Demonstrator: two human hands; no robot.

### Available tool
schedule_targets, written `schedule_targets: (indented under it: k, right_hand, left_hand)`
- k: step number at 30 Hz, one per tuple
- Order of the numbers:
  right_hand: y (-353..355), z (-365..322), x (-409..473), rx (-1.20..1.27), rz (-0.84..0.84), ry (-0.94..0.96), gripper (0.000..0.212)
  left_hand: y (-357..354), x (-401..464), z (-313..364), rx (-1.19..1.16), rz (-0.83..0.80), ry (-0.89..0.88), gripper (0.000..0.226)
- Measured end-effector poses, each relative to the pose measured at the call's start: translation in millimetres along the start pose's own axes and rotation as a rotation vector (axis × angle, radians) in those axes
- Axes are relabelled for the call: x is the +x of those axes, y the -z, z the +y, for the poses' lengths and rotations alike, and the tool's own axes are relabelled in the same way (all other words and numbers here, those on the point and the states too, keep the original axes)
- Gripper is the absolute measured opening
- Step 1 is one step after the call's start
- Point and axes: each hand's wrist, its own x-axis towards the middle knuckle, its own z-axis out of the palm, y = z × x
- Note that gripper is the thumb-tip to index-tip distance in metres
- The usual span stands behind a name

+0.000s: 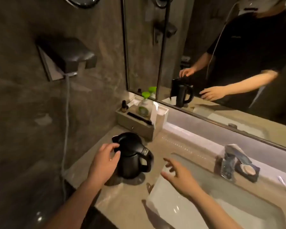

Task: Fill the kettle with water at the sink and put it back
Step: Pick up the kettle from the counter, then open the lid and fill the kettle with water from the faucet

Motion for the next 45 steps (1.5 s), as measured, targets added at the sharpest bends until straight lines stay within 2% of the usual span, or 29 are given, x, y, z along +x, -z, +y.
schedule_targets:
  k: [3, 8, 12, 16, 20, 27, 32, 35, 37, 39, 41, 45]
  right_hand:
    - [-18, -27, 38, 0.073, -0.046, 0.083, 0.063]
    - [-43, -40, 64, 0.384, -0.057, 0.05, 0.036]
    - [-50, -40, 69, 0.513, -0.022, 0.049, 0.027]
    - [-59, -48, 67, 0.567, 0.059, 0.072, 0.014]
    - [-53, -61, 65, 0.587, 0.157, 0.067, 0.015]
    - [-3, -56, 46, 0.503, 0.342, 0.119, 0.009]
    - [27, -26, 17, 0.413, 0.424, 0.013, 0.019]
    - [43, -2, -11, 0.38, 0.523, -0.048, 0.014]
    - [51, 16, -33, 0.397, 0.589, -0.105, 0.017]
    - [57, 38, -58, 0.435, 0.636, -0.188, 0.02]
    - [62, 62, -86, 0.456, 0.678, -0.273, 0.025]
    - [65, 116, -138, 0.491, 0.771, -0.438, 0.033]
  left_hand:
    - [-3, 17, 12, 0.189, 0.042, -0.08, 0.032]
    - [-9, 24, 14, 0.278, -0.044, -0.058, 0.04]
    - [-16, 28, 11, 0.26, -0.057, -0.035, 0.038]
    - [-16, 32, 9, 0.186, -0.081, 0.025, 0.042]
    - [-9, 41, 18, -0.019, -0.139, 0.12, 0.045]
    - [-15, 53, 81, -0.189, -0.144, -0.112, 0.039]
    - [-39, 38, 146, -0.078, -0.224, -0.397, 0.04]
    - [-60, 20, 179, -0.078, -0.335, -0.482, 0.037]
    - [-78, 10, 194, -0.095, -0.417, -0.536, 0.044]
    - [-98, 3, 204, -0.158, -0.491, -0.525, 0.049]
    - [-121, -1, 208, -0.198, -0.544, -0.474, 0.045]
    - [-179, -5, 204, -0.096, -0.681, -0.449, 0.035]
